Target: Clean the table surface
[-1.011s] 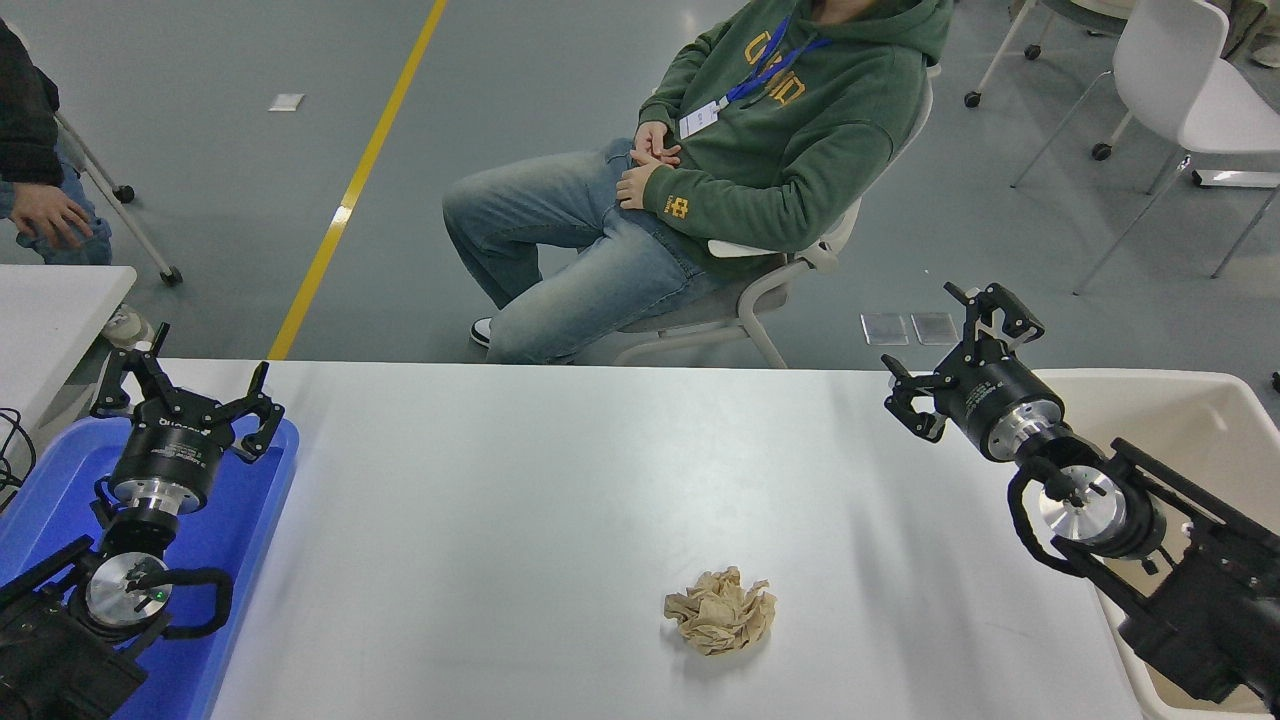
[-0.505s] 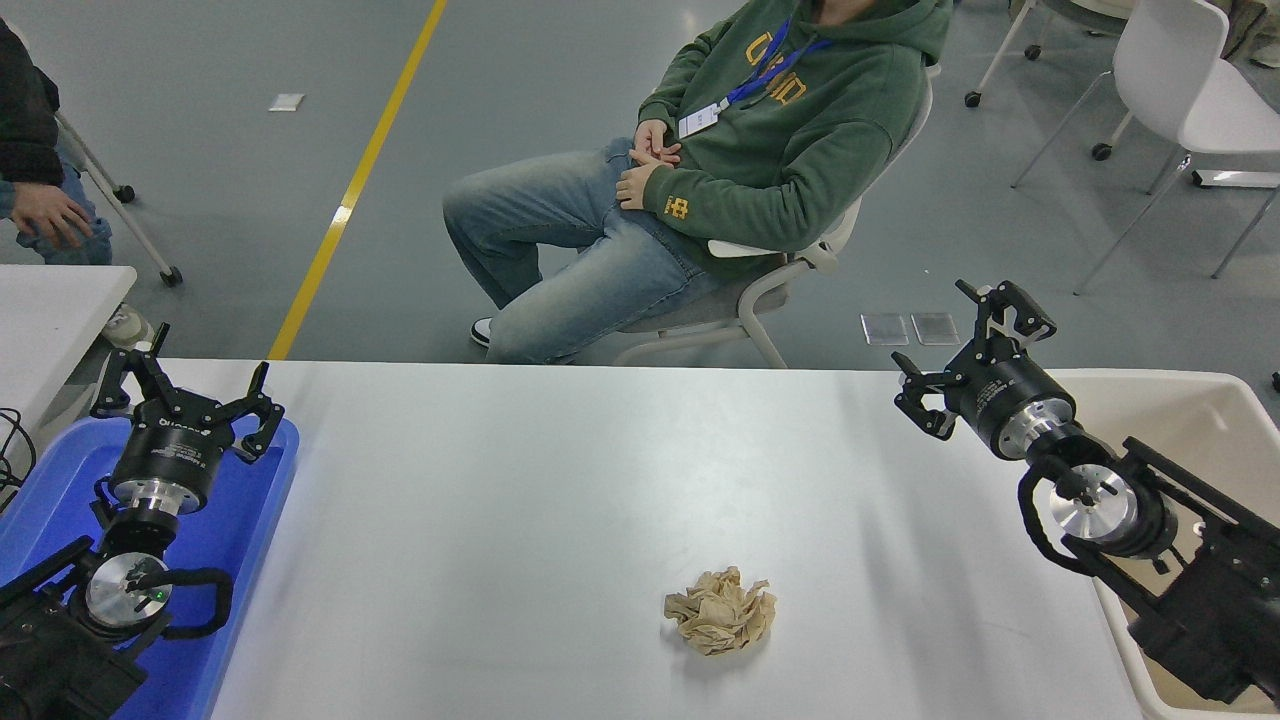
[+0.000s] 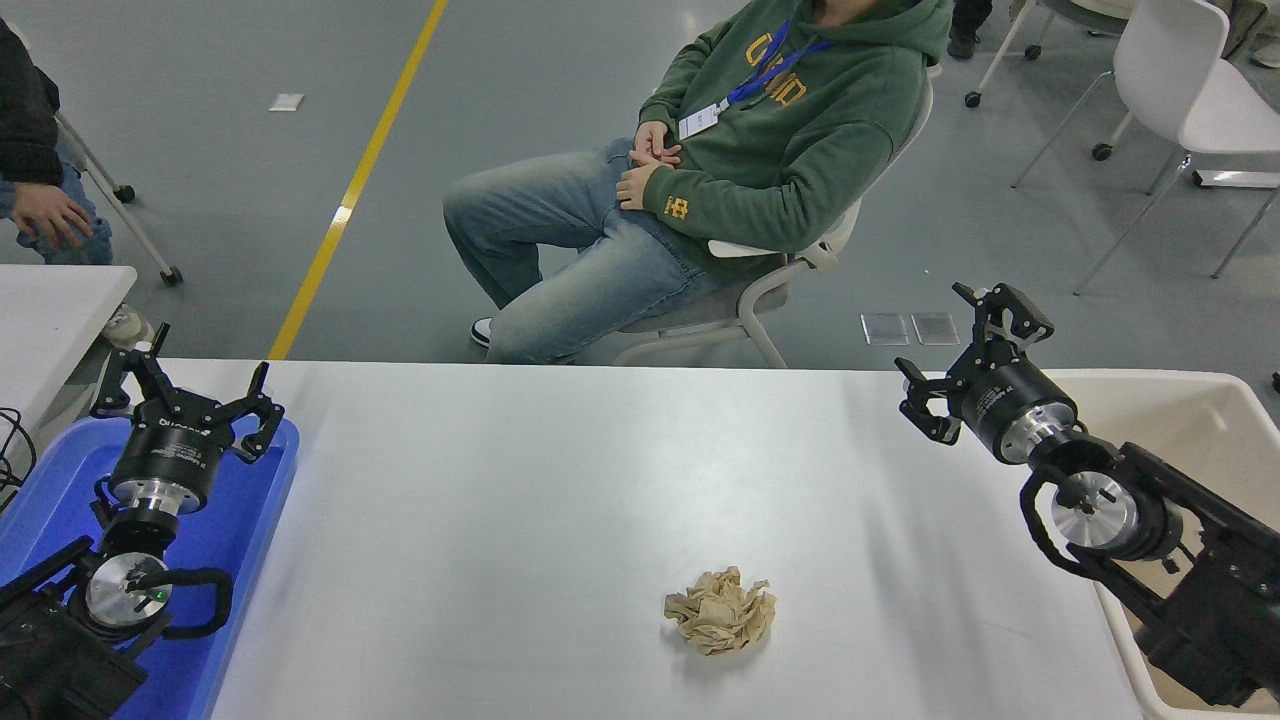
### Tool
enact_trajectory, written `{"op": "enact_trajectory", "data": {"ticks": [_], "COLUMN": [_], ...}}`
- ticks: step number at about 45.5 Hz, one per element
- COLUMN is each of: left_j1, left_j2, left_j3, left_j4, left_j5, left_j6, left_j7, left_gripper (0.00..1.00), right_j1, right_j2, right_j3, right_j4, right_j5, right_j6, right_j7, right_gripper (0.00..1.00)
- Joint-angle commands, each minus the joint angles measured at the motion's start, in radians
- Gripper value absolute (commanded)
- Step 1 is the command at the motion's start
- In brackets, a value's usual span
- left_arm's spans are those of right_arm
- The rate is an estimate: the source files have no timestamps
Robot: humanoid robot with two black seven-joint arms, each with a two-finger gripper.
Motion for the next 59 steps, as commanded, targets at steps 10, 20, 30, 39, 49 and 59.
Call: {"op": "enact_trajectory", "data": {"ticks": [10,20,30,39,49,59], "left_j1": [0.001,0.000,0.000,0.000,0.000,0.000], "left_j2": [0.000,0.000,0.000,0.000,0.000,0.000], "left_j3": [0.000,0.000,0.000,0.000,0.000,0.000], "left_j4": [0.000,0.000,0.000,0.000,0.000,0.000], "left_j5": [0.000,0.000,0.000,0.000,0.000,0.002], "left_j6": [0.000,0.000,0.000,0.000,0.000,0.000], "left_j7": [0.000,0.000,0.000,0.000,0.000,0.000], "left_gripper": [1.00,1.00,1.00,1.00,1.00,1.00], "right_j1": [-0.001,-0.001,0.000,0.013,0.014,0.040], "right_j2": [-0.025,-0.095,-0.224,-0.352,-0.453,-0.539], "right_j3": [0.006,-0.026,-0.067,-0.162,-0.188,-0.291], "right_j4": [0.006,0.023,0.113,0.211,0.308,0.386], "right_j5": [-0.011,-0.019,-0.142,-0.295,-0.461,-0.603], "right_j6": [0.003,0.025,0.032,0.034,0.034,0.045], "right_j7": [-0.001,-0.001,-0.001,-0.001,0.001,-0.001], "right_gripper": [1.00,1.00,1.00,1.00,1.00,1.00]}}
